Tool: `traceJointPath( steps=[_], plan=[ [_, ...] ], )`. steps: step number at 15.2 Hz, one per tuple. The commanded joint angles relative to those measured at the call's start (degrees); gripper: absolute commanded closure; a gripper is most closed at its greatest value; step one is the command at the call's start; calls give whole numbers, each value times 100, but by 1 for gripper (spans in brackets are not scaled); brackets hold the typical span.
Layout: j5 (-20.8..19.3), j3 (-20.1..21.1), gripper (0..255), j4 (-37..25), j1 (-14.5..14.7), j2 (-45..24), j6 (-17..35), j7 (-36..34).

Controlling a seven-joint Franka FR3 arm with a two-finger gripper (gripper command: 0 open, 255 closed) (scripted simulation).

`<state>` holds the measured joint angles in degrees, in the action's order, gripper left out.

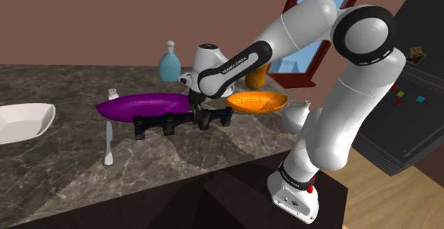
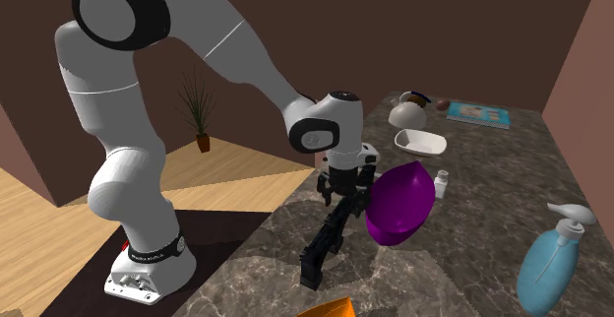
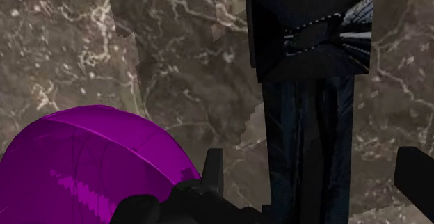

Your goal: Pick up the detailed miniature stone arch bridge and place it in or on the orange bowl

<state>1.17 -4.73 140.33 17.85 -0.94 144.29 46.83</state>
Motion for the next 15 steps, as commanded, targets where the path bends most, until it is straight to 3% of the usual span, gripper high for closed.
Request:
traceJointPath(
  steps=[1,7,8,15],
  plan=[
    [5,-1,0,-1,-1,-25,27,6],
    [5,-1,0,-1,-1,-24,26,6],
    [5,-1,255,-1,-1,-24,26,6],
    [5,-1,255,-1,-1,-25,26,6]
  ],
)
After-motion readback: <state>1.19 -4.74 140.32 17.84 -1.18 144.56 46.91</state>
